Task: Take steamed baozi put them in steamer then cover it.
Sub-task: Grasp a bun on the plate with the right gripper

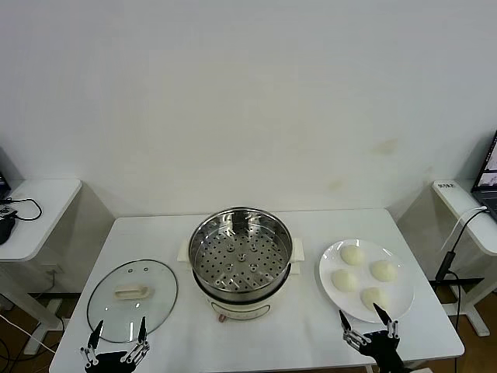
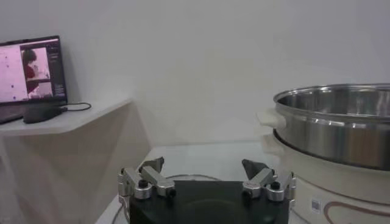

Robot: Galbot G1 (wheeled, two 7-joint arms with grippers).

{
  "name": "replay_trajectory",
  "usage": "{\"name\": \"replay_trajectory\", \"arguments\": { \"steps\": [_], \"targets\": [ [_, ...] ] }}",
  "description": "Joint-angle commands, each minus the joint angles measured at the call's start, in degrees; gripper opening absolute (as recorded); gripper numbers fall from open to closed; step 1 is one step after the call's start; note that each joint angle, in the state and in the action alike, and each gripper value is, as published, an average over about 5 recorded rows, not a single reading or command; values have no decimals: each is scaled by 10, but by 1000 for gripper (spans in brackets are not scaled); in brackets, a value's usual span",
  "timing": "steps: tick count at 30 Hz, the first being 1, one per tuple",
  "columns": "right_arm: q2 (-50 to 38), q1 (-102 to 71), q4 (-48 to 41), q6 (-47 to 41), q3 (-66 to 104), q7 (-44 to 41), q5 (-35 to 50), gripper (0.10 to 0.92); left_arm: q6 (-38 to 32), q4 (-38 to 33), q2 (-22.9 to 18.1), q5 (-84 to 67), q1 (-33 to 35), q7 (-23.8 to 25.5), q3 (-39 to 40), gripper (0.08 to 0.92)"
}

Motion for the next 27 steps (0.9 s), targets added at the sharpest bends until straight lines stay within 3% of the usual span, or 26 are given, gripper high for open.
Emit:
{"name": "replay_trajectory", "arguments": {
  "steps": [1,5,8,16,21,27],
  "targets": [
    [-55,60,-11,-11,32,16,-125,823,36,-5,2,18,0,-7,-4,823],
    [-123,116,-35,-36,51,7,-175,823,62,-4,3,70,-9,-16,0,823],
    [-190,172,-73,-51,61,-23,-223,823,78,-12,-1,100,-13,19,-3,823],
    [-385,345,-216,-64,5,-194,-319,823,92,-30,-8,122,-27,47,-29,823],
    [-480,503,-286,-51,-143,-335,-320,823,90,-34,-11,126,-23,47,-35,823],
    [-496,787,-387,-19,-449,-434,-267,823,89,-39,-14,138,-22,48,-33,823]
  ]
}}
